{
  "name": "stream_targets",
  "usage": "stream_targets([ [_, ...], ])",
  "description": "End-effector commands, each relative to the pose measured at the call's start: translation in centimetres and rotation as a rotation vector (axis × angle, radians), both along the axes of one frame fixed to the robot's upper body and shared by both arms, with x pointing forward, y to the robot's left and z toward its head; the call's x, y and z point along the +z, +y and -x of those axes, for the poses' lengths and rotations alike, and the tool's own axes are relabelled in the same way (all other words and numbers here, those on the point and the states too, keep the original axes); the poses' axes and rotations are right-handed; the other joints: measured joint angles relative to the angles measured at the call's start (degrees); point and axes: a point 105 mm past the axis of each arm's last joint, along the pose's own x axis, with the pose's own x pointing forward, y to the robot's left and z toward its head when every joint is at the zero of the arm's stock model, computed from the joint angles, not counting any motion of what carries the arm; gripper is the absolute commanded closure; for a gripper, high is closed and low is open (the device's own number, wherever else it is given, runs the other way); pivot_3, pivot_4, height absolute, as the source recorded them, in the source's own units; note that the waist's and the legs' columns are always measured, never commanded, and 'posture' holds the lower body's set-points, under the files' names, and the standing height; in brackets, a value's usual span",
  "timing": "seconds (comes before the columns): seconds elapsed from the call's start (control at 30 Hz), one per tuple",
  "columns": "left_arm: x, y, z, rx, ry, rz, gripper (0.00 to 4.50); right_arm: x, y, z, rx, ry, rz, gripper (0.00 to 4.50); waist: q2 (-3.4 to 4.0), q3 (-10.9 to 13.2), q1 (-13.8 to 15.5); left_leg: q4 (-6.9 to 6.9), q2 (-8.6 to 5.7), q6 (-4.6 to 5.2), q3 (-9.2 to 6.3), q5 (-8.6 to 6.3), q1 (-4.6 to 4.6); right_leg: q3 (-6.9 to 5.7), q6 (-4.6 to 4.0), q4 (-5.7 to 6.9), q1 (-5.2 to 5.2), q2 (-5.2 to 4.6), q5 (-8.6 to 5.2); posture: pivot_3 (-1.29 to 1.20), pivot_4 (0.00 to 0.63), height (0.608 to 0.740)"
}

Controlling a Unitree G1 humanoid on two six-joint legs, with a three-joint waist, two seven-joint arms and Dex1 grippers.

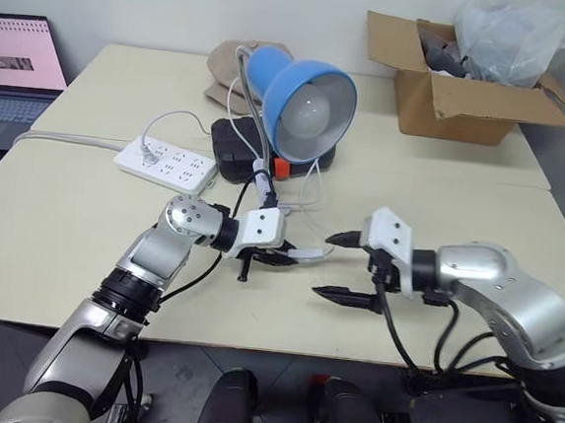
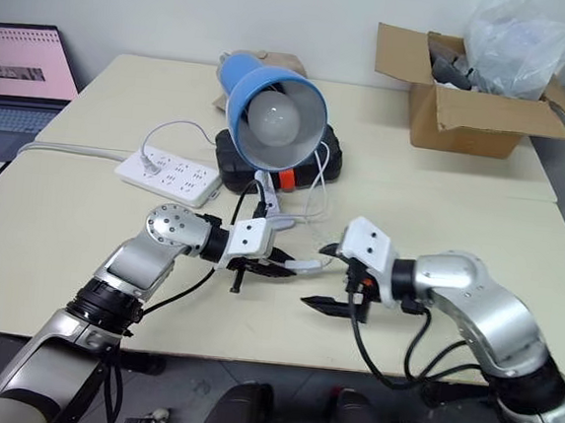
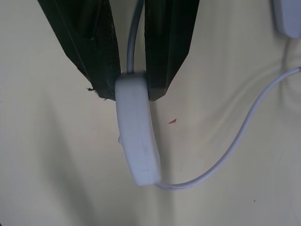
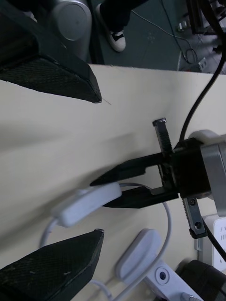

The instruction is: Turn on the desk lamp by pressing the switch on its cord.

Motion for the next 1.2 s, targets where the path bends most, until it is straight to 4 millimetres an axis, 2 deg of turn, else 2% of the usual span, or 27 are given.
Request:
stream_targets([
  [0.03, 1.3, -0.1, 0.3, -0.01, -0.046, 0.026, 4.09, -0.4, 0.5, -1.2, 0.001, -0.016, 0.019, 0.0, 0.0, 0.0, 0.1, 0.0, 0.0, 0.0, -0.01, 0.0, 0.0, -0.01, 0.0, 0.0, 0.0, 0.0, 0.0, 0.0, 0.15, 0.74],
  [0.7, 1.2, -0.1, 0.6, -0.005, -0.024, 0.042, 4.09, -1.8, 0.8, -2.4, 0.042, -0.041, 0.065, 0.0, 0.0, 0.0, 0.0, 0.0, 0.02, 0.01, 0.01, 0.0, 0.0, -0.01, 0.0, 0.04, -0.02, 0.02, 0.0, 0.0, 0.15, 0.74],
  [1.03, 1.4, -0.3, 0.8, -0.01, -0.021, 0.048, 4.09, -2.5, 0.7, -2.8, 0.039, -0.073, 0.099, 2.14, 0.0, 0.0, 0.0, 0.01, 0.02, 0.0, 0.01, 0.0, 0.0, -0.01, 0.0, 0.04, -0.02, 0.02, 0.0, 0.0, 0.15, 0.74],
  [1.07, 1.5, -0.3, 0.8, -0.01, -0.022, 0.049, 4.09, -2.6, 0.7, -2.8, 0.042, -0.08, 0.106, 2.2, 0.0, 0.0, 0.0, 0.01, 0.02, 0.01, 0.01, 0.0, 0.0, -0.01, 0.0, 0.04, -0.02, 0.02, 0.0, 0.0, 0.15, 0.74],
  [1.1, 1.5, -0.3, 0.7, -0.01, -0.022, 0.049, 4.09, -2.7, 0.7, -2.9, 0.044, -0.085, 0.111, 2.63, 0.0, 0.0, 0.0, 0.01, 0.02, 0.0, 0.01, 0.0, 0.0, -0.01, 0.0, 0.04, -0.02, 0.02, 0.0, 0.0, 0.15, 0.74],
  [1.2, 1.6, -0.3, 0.7, -0.01, -0.024, 0.049, 4.09, -2.9, 0.5, -3.0, 0.052, -0.107, 0.129, 3.24, 0.0, 0.0, 0.0, 0.01, 0.02, 0.01, 0.01, 0.0, 0.0, -0.01, 0.0, 0.04, -0.02, 0.02, 0.0, 0.0, 0.15, 0.74],
])
